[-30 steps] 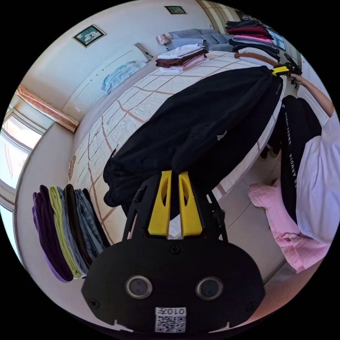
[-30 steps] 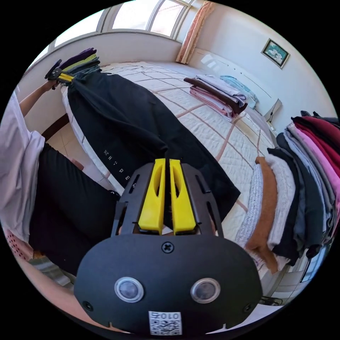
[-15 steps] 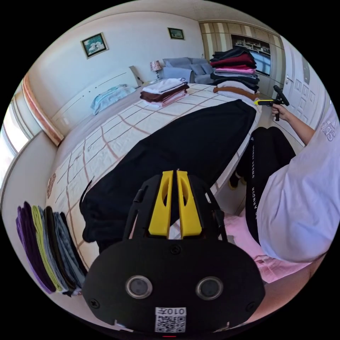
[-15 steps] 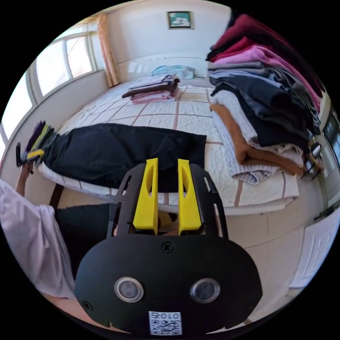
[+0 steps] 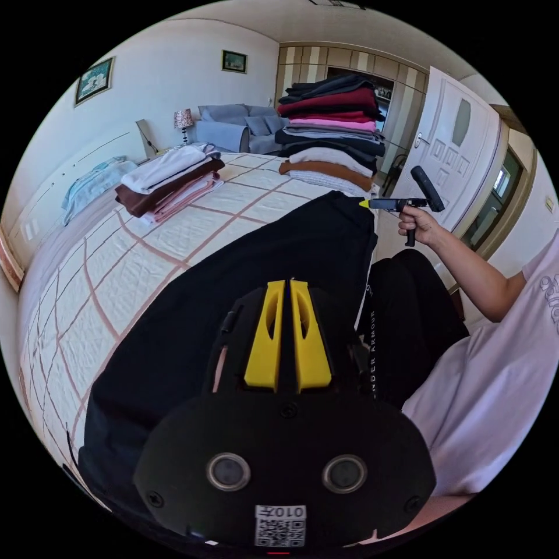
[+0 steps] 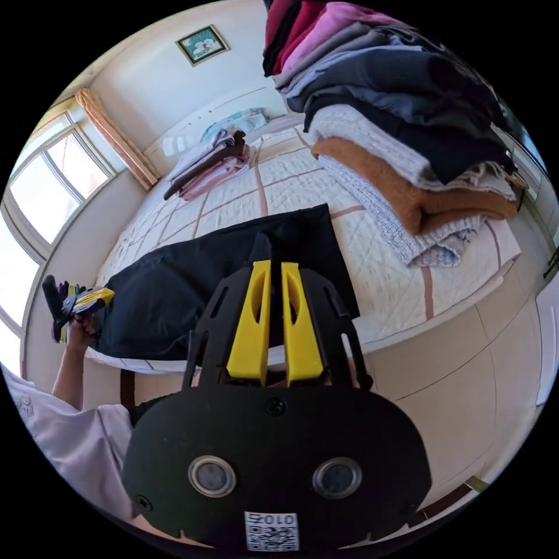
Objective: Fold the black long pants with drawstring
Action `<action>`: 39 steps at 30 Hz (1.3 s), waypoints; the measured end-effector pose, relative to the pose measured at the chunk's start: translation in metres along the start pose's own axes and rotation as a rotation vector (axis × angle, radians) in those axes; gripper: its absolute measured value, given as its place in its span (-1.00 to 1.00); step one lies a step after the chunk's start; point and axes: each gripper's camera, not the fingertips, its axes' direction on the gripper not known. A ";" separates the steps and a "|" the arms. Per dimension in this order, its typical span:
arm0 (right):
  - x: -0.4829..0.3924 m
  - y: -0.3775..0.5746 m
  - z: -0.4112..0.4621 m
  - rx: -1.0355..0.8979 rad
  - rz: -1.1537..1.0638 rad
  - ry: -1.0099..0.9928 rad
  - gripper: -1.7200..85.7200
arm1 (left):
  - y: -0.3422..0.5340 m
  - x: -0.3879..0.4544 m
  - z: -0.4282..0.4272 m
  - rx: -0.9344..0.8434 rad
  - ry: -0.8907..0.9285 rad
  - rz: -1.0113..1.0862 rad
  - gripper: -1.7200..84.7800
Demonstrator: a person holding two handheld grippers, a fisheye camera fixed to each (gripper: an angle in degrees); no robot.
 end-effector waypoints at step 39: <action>0.067 0.006 -0.057 -0.174 0.076 -0.069 -0.85 | -0.220 -0.001 0.261 -0.187 0.283 0.496 -0.95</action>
